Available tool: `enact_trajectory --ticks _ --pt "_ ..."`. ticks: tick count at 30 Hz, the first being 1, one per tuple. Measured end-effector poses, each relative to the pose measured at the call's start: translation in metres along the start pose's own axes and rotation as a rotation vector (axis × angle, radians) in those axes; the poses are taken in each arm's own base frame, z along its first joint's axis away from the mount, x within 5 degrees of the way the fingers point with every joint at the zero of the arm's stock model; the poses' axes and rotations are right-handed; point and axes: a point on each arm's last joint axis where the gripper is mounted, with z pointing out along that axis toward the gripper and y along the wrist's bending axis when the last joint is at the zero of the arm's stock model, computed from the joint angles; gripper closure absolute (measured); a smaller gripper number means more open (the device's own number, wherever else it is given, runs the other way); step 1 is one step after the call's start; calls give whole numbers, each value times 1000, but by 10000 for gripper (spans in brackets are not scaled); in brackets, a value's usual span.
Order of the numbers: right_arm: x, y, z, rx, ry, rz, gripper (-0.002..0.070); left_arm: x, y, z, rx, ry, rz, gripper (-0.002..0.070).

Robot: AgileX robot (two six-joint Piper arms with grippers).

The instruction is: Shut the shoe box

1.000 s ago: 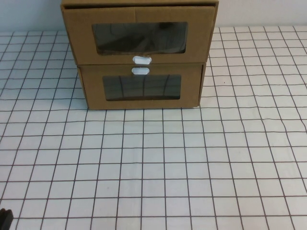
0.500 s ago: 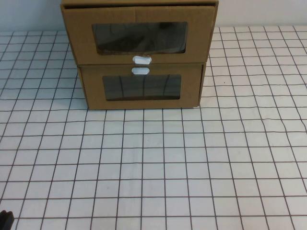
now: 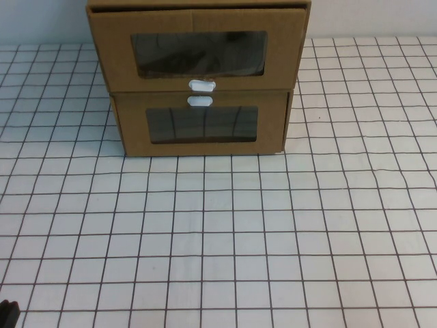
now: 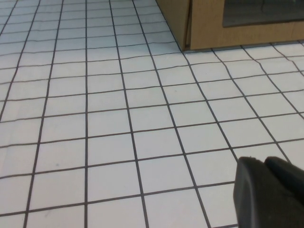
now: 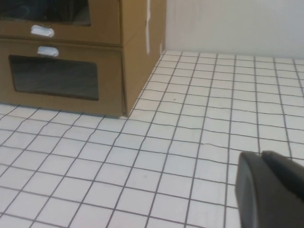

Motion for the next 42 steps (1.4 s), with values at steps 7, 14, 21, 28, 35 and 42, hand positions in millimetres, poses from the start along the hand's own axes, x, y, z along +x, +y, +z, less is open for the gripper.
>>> enact_trajectory --ticks 7,14,21,28,35,42 --pt "8 -4 2 94 -12 -20 689 0 0 0 0 0 0 677" --pt "59 -11 25 200 91 -13 689 0 0 0 0 0 0 677" --pt "83 -13 36 229 65 26 689 0 0 0 0 -1 -1 677" --pt "86 -13 35 244 92 74 689 0 0 0 0 -2 -1 678" --pt "86 -13 35 243 95 80 689 0 0 0 0 -2 -1 677" --pt "87 -11 36 225 103 54 689 0 0 0 0 -2 -1 677"
